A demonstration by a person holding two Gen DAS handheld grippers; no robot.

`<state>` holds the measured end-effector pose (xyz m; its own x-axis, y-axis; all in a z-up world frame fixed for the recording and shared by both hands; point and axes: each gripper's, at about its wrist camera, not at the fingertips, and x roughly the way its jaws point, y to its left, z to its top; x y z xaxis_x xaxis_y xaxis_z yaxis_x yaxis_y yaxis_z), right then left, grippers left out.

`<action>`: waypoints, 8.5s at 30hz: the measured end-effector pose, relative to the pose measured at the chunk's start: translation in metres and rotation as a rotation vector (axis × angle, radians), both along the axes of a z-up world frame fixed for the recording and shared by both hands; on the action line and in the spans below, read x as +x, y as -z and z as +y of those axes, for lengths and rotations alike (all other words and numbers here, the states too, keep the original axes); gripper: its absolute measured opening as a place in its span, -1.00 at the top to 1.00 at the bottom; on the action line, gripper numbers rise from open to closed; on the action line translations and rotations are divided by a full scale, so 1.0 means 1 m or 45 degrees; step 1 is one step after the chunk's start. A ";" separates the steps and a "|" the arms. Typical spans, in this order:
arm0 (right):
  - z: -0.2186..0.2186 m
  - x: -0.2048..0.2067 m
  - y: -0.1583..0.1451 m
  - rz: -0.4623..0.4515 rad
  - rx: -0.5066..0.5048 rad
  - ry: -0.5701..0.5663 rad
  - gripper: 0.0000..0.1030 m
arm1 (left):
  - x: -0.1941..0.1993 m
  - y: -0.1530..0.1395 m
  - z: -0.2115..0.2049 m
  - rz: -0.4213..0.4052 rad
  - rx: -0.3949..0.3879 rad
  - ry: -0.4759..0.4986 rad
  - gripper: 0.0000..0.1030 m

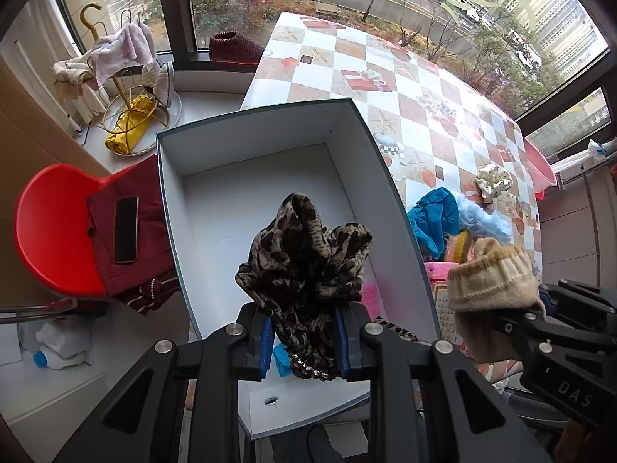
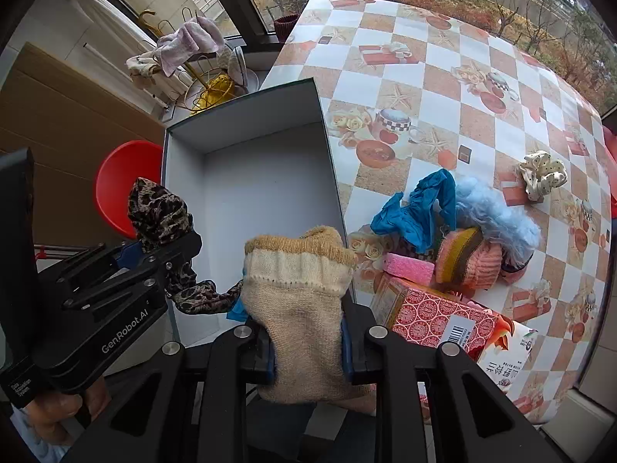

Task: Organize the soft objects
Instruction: 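Carry the leopard scrunchie and beige knit sock in both grippers over the white box, then open the left gripper to drop the leopard scrunchie while the right drops the beige sock, then move both open grippers from the white box back to the pile of soft items, then grasp the blue cloth with the left gripper while the right grasps the cream polka-dot scrunchie, then carry the blue cloth and polka-dot scrunchie in both grippers over the white box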

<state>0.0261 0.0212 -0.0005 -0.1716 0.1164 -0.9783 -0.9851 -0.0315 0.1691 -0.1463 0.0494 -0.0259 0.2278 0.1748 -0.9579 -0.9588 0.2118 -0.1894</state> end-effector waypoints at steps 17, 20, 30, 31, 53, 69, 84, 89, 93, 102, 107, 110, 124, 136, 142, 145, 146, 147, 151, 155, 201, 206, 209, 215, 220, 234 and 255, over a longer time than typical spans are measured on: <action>0.009 -0.006 0.009 0.020 -0.027 -0.002 0.51 | -0.004 0.007 0.007 0.016 -0.026 -0.011 0.47; 0.010 -0.006 0.009 0.020 -0.028 -0.003 0.51 | -0.004 0.008 0.007 0.018 -0.027 -0.013 0.47; 0.024 -0.009 0.015 0.031 -0.024 0.027 0.51 | -0.010 0.014 0.025 0.046 -0.014 -0.045 0.46; 0.027 -0.010 0.016 0.030 -0.021 0.029 0.51 | -0.011 0.014 0.028 0.051 -0.009 -0.054 0.46; 0.084 -0.038 0.042 0.024 -0.048 0.000 0.51 | -0.007 0.037 0.060 0.163 -0.003 -0.135 0.33; 0.079 -0.031 0.028 0.018 -0.005 0.020 -0.56 | -0.003 0.040 0.057 0.208 -0.020 -0.165 -0.72; 0.065 0.002 0.015 0.034 -0.013 0.144 -0.65 | 0.009 0.026 0.049 0.162 -0.013 -0.120 -0.99; 0.057 0.016 0.008 0.058 0.001 0.186 -0.65 | 0.014 0.022 0.044 0.152 -0.023 -0.102 -0.99; 0.047 0.036 0.002 0.096 -0.001 0.240 -0.65 | 0.021 0.016 0.040 0.130 -0.039 -0.083 -0.99; 0.020 0.130 -0.006 0.102 0.003 0.475 -0.65 | 0.064 0.004 0.037 0.073 -0.067 0.038 -0.99; 0.004 0.194 0.009 0.049 -0.052 0.630 -0.65 | 0.098 0.001 0.036 0.083 -0.060 0.125 -0.99; 0.000 0.219 0.025 0.006 -0.100 0.661 -0.65 | 0.116 0.001 0.036 0.103 -0.060 0.161 -0.99; 0.063 0.199 0.110 -0.165 -0.191 0.219 -0.65 | 0.172 0.021 0.048 0.303 -0.071 0.254 -0.99; 0.084 0.235 0.169 -0.161 -0.267 0.274 -0.65 | 0.245 0.070 0.070 0.414 -0.221 0.374 -0.99; 0.054 0.309 0.171 -0.097 -0.285 0.538 -0.65 | 0.270 0.104 0.083 0.502 -0.308 0.412 -0.99; 0.032 0.346 0.173 -0.113 -0.306 0.642 -0.65 | 0.274 0.117 0.087 0.512 -0.356 0.403 -0.99; 0.025 0.356 0.173 -0.115 -0.317 0.672 -0.65 | 0.274 0.121 0.089 0.515 -0.373 0.394 -0.99; 0.017 0.366 0.173 -0.114 -0.322 0.706 -0.65 | 0.273 0.125 0.090 0.523 -0.387 0.385 -0.99; -0.002 0.386 0.158 -0.046 -0.243 0.783 -0.65 | 0.273 0.137 0.093 0.541 -0.429 0.371 -0.99; 0.003 0.383 0.139 0.080 -0.134 0.788 -0.65 | 0.276 0.144 0.094 0.547 -0.450 0.367 -0.99; 0.092 0.349 0.114 0.115 0.056 0.590 0.41 | 0.290 0.118 0.097 0.349 -0.253 0.393 0.71; 0.081 0.346 0.103 0.151 0.054 0.630 0.41 | 0.293 0.083 0.096 0.298 -0.140 0.416 0.71; 0.073 0.346 0.095 0.144 0.067 0.645 0.41 | 0.297 0.066 0.089 0.283 -0.089 0.450 0.71; 0.044 0.350 0.080 0.127 0.082 0.696 0.41 | 0.305 0.043 0.066 0.219 -0.044 0.541 0.71; 0.003 0.358 0.072 0.112 0.069 0.769 0.41 | 0.321 0.021 0.035 0.177 -0.013 0.645 0.71; -0.113 0.348 0.060 0.070 0.011 0.941 0.41 | 0.340 -0.006 -0.075 0.083 -0.014 0.990 0.71; -0.216 0.263 0.071 0.054 -0.101 1.032 0.41 | 0.273 -0.001 -0.164 0.050 -0.081 1.289 0.71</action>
<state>0.2894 -0.1944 -0.0711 -0.1010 0.1512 -0.9833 -0.6891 0.7023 0.1787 0.1266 -0.1145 -0.0251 0.2089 -0.1349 -0.9686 -0.3399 0.9187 -0.2013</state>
